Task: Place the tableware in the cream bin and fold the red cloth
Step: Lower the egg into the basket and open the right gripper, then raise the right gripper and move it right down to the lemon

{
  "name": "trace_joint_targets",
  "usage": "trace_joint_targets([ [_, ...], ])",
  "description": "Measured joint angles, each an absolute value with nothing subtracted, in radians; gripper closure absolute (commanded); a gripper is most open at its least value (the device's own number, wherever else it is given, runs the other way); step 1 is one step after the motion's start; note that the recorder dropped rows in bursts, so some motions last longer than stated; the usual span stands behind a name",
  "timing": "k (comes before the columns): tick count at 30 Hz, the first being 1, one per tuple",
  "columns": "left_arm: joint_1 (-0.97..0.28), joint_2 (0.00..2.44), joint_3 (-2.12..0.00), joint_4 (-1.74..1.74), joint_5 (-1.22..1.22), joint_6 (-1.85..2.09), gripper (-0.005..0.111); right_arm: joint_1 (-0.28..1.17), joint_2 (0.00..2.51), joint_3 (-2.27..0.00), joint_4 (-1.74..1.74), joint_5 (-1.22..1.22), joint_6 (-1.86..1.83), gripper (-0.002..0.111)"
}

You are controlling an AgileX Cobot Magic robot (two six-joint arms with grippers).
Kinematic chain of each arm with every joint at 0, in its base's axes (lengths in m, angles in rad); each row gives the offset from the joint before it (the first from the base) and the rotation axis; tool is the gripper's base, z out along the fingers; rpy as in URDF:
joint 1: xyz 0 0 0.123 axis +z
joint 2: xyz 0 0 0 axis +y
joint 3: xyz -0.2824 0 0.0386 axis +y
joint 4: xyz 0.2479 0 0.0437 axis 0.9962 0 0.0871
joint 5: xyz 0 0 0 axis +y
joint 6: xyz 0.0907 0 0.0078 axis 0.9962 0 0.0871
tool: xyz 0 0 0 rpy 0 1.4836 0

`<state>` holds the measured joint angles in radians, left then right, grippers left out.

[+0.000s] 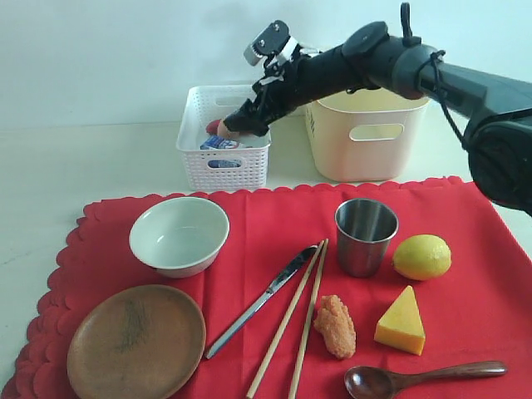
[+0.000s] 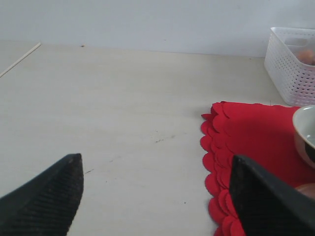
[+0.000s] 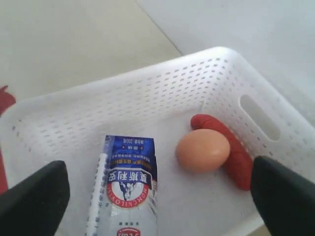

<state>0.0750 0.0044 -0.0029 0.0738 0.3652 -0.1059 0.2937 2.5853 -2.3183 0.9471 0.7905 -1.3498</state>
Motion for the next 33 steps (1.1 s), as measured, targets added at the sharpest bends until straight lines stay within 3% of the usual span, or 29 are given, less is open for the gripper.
trace_joint_targets([
  [22,0.075,0.004,-0.003,0.074,0.365,-0.106,0.029,0.294,2.286,-2.311,0.181,1.211,-0.406,0.026],
  [33,0.075,0.004,-0.003,0.074,0.365,-0.106,0.029,0.294,2.085,-2.036,0.105,1.219,-0.296,0.027],
])
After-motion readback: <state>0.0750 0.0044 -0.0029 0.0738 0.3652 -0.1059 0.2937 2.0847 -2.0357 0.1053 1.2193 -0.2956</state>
